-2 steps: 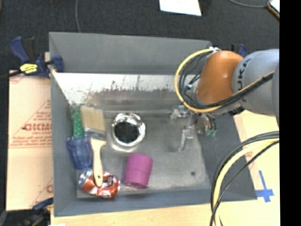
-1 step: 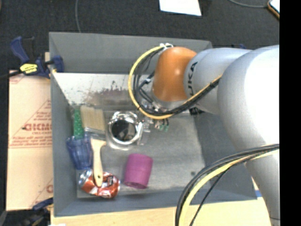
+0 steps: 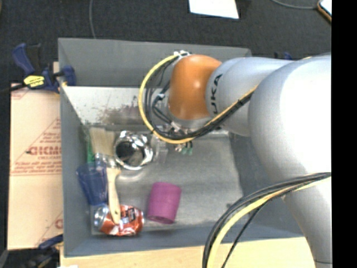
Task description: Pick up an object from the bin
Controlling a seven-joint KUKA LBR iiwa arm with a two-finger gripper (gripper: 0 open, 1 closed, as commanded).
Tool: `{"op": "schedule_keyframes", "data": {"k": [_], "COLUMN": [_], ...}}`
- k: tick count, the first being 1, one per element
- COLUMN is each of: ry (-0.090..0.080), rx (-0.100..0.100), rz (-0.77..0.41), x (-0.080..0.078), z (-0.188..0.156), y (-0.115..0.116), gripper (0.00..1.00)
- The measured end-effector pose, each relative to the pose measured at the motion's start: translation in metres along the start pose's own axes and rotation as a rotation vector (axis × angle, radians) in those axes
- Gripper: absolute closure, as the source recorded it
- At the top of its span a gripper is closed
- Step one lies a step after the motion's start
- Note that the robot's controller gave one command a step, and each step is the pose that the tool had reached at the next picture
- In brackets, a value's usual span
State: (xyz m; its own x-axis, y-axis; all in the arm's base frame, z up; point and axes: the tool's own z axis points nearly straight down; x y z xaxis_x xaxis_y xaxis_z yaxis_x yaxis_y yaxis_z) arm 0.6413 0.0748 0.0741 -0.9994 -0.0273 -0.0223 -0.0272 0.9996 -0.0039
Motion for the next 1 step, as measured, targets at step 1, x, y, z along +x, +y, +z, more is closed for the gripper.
{"op": "schedule_keyframes", "data": {"k": [1], "ry": [0.0], "rx": [0.0], "rz": [-0.037], "x": [-0.001], "z": [0.0003], "y": [-0.0057], "gripper": [1.0]}}
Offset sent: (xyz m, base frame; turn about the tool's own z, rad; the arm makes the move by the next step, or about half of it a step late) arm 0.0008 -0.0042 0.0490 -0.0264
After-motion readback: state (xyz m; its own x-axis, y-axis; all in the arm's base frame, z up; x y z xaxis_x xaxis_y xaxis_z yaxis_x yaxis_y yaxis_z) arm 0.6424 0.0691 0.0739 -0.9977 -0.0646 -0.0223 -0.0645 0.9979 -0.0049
